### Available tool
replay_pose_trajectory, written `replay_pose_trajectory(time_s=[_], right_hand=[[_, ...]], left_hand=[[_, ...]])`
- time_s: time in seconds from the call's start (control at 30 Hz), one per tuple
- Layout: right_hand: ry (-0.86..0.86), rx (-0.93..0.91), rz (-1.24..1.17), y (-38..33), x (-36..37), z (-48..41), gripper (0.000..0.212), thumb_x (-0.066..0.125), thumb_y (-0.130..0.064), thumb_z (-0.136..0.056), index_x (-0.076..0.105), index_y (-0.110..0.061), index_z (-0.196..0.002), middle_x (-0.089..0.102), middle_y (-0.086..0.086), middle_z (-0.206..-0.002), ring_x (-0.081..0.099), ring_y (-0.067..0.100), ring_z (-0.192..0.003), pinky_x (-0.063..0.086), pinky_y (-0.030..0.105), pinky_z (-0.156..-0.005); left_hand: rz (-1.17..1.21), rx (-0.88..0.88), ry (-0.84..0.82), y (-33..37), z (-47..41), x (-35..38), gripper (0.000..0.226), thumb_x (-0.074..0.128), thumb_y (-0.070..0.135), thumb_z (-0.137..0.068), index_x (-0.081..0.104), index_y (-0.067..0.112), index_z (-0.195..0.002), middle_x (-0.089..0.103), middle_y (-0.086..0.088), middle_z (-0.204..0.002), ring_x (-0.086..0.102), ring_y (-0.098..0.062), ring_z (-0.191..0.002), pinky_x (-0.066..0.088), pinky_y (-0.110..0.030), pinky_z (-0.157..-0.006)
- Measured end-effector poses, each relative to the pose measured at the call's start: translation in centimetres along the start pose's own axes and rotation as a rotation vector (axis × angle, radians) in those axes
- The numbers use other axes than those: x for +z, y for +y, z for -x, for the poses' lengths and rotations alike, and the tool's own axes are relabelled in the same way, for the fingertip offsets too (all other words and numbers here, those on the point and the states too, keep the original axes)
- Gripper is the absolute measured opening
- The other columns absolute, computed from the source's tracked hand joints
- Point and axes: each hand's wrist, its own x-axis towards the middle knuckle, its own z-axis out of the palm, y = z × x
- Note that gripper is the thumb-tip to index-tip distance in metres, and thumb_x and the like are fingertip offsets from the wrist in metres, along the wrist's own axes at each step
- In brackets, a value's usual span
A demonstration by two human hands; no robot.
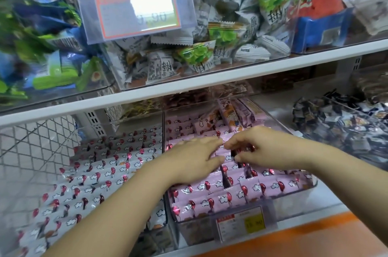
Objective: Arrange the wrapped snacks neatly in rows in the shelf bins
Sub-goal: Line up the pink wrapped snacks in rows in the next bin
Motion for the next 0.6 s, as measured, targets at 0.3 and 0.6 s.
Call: replay_pose_trajectory(time_s=[0.3,0.6], right_hand=[[-0.085,-0.017,0.143,0.0,0.8,0.8,0.024,0.069,-0.042,-0.081,0.068,-0.031,-0.102,0.064,-0.015,-0.097,0.055,0.003,-0.086,0.045,0.023,-0.080],[-0.032,-0.030,0.081,-0.1,1.4,-0.3,0.014,0.073,-0.034,-0.080,0.064,-0.026,-0.073,0.062,-0.008,-0.070,0.050,0.005,-0.063,0.042,0.024,-0.064]], left_hand=[[0.124,-0.068,0.053,0.3,0.1,-0.1,0.053,0.038,0.044,-0.099,0.021,0.034,-0.149,0.041,0.000,-0.147,0.040,-0.021,-0.133,0.033,-0.034,-0.108],[0.224,-0.074,0.178,0.0,-0.8,-0.2,0.007,0.054,0.035,-0.095,0.048,0.030,-0.093,0.053,0.011,-0.074,0.051,-0.008,-0.066,0.040,-0.028,-0.062]])
